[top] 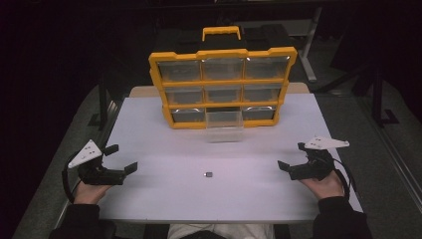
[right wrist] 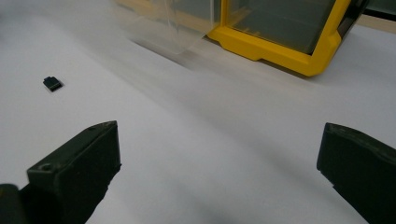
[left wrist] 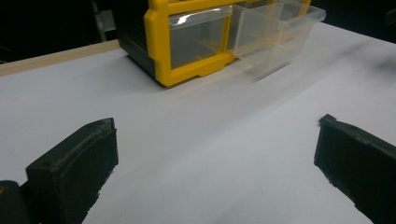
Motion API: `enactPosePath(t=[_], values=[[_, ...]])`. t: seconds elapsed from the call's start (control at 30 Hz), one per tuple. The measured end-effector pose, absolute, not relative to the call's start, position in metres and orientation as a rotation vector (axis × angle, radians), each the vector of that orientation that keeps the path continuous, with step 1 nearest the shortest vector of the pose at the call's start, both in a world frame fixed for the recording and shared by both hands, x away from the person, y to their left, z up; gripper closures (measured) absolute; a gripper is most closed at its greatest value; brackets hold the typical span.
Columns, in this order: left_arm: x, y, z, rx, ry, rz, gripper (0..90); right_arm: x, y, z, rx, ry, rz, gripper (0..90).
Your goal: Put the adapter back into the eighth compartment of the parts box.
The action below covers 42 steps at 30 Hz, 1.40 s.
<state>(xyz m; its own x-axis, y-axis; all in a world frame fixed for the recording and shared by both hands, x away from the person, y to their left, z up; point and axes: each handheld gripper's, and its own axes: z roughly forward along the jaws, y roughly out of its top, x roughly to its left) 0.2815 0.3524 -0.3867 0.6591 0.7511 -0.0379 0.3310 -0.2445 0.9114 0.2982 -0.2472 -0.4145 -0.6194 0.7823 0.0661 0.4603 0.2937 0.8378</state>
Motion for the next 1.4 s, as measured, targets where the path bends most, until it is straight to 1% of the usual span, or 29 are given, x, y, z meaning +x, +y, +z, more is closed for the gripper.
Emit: enactPosePath(t=[0.57,0.73,0.8,1.0,1.4], values=[[0.296,0.337,-0.351,1.956,0.770,0.507,0.0,0.299,-0.246,-0.416,1.114,2.222,1.233,0.0],[0.298,0.333,-0.348,1.971,0.758,0.500,0.0,0.299,-0.246,-0.416,1.116,2.226,1.231,0.0],[0.303,0.324,-0.346,2.031,0.732,0.497,0.0,0.299,-0.246,-0.416,1.113,2.227,1.229,0.0],[0.310,0.315,-0.340,2.076,0.713,0.498,0.0,0.299,-0.245,-0.416,1.111,2.229,1.230,0.0],[0.322,0.295,-0.329,2.121,0.654,0.481,0.0,0.299,-0.245,-0.416,1.109,2.235,1.225,0.0]])
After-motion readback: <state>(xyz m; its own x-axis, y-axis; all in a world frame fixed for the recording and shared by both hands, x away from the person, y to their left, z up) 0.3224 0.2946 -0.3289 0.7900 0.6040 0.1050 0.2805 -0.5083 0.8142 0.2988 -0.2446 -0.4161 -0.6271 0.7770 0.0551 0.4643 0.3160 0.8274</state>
